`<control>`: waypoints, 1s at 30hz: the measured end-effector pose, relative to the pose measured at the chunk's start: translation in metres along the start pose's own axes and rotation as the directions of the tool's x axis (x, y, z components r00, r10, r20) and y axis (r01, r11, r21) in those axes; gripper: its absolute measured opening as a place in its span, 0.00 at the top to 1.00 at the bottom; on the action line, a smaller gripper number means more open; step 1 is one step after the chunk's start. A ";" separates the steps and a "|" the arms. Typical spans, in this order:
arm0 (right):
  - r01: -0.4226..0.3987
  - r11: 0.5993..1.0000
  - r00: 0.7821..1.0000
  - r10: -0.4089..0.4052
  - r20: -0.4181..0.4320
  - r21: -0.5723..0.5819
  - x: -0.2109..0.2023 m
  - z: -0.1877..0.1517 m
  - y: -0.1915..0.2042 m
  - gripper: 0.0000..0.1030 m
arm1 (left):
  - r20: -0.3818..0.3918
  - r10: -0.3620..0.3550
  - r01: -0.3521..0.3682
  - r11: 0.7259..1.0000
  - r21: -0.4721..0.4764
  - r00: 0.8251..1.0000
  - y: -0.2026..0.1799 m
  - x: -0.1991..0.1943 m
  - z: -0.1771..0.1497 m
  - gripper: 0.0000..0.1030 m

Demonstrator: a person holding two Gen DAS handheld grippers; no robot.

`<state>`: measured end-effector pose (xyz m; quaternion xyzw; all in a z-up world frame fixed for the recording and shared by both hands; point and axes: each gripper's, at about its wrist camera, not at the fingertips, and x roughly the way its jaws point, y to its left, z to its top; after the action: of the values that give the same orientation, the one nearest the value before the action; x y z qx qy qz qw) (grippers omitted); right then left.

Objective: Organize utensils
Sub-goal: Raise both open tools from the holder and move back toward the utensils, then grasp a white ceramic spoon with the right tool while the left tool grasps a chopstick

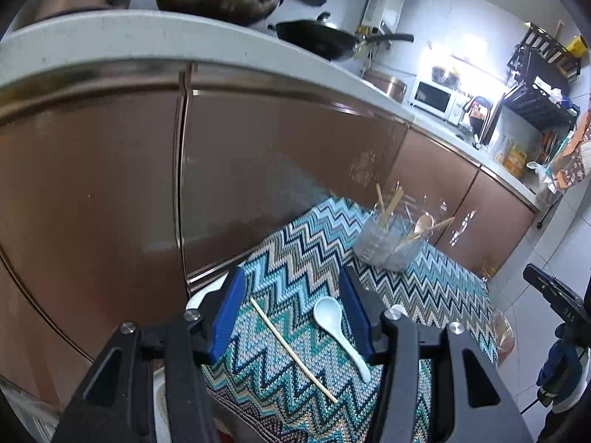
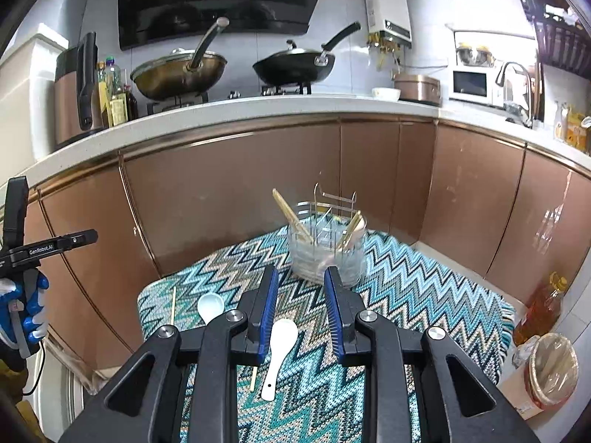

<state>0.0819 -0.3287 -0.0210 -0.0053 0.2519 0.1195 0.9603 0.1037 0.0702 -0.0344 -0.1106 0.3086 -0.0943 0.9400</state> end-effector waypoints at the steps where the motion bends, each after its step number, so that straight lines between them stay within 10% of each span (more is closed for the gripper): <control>1: -0.004 1.000 1.000 0.004 -0.008 0.000 0.003 -0.001 0.000 0.75 | -0.009 -0.002 0.002 1.000 -0.002 1.000 0.000 0.003 -0.001 0.51; 13: -0.068 0.998 0.988 0.067 -0.139 0.000 0.049 -0.022 0.002 0.75 | -0.193 -0.024 0.016 0.999 -0.044 0.981 0.014 0.058 -0.024 0.51; 30: -0.185 0.983 0.933 0.181 -0.311 0.015 0.111 -0.053 -0.001 0.75 | -0.434 -0.131 0.049 0.980 -0.195 0.891 0.033 0.131 -0.052 0.51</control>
<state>0.1506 -0.3080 -0.1212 -0.0075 0.3988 0.2080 0.8931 0.1801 0.0616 -0.1571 -0.1841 0.5169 -0.1325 0.8254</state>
